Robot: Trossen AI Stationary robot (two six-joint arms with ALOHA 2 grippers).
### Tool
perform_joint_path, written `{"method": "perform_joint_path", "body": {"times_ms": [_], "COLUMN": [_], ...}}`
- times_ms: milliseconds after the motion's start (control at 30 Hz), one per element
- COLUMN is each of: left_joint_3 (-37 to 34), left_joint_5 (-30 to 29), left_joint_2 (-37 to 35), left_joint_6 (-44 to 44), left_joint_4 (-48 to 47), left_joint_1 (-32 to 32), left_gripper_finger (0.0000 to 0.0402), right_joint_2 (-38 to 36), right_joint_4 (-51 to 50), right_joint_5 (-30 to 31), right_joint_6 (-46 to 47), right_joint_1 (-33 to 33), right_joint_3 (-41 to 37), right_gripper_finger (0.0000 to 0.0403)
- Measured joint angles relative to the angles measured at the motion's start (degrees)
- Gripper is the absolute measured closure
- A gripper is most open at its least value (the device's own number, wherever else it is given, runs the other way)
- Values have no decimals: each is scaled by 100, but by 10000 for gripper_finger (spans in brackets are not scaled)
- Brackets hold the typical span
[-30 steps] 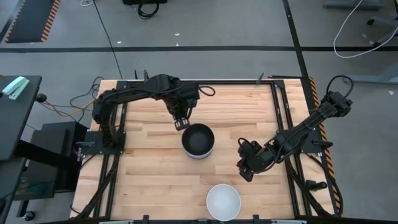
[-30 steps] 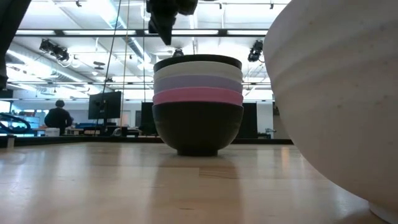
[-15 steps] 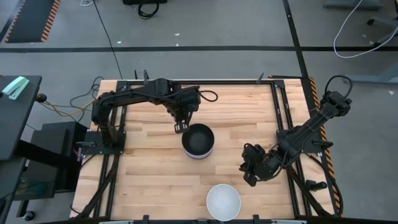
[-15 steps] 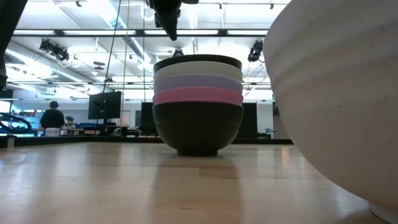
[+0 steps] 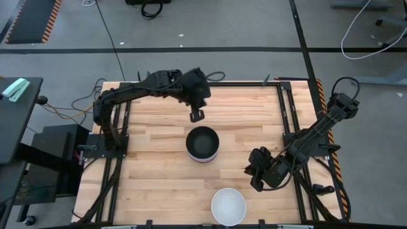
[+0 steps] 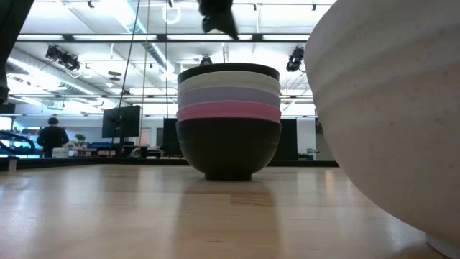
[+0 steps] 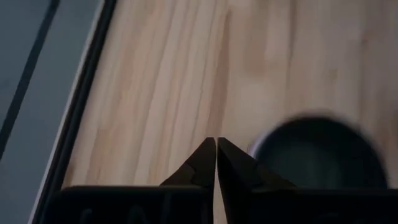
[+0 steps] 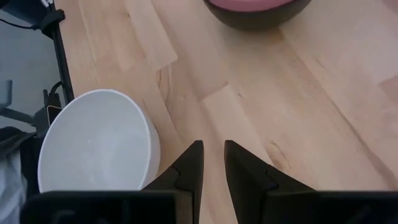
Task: Nest bowls inside each other
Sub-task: Stack the white bowl on top of the black bowl
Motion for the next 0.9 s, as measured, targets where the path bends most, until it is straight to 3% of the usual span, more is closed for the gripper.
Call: {"method": "perform_joint_path", "body": {"times_ms": [233,433,600,900], "left_joint_3": [1,-178,-1332,-3996], "left_joint_5": [909,947,651,601], "left_joint_2": [-55,-70,-551,-2742], "left_joint_6": [159,253,245,-285], "left_joint_4": [945,1162,1467,2995], "left_joint_1": [-104,-556,-615,-293], "left_gripper_finger": [394,386,382,389], "right_joint_2": [0,0,47,551], "right_joint_4": [2,64,123,413], "right_joint_5": [71,183,98,-615], "right_joint_6": [-115,-182,94,666], "right_joint_1": [-2,48,154,179], "right_joint_3": [0,0,7,7], "right_gripper_finger": [330,330,330,330]}}
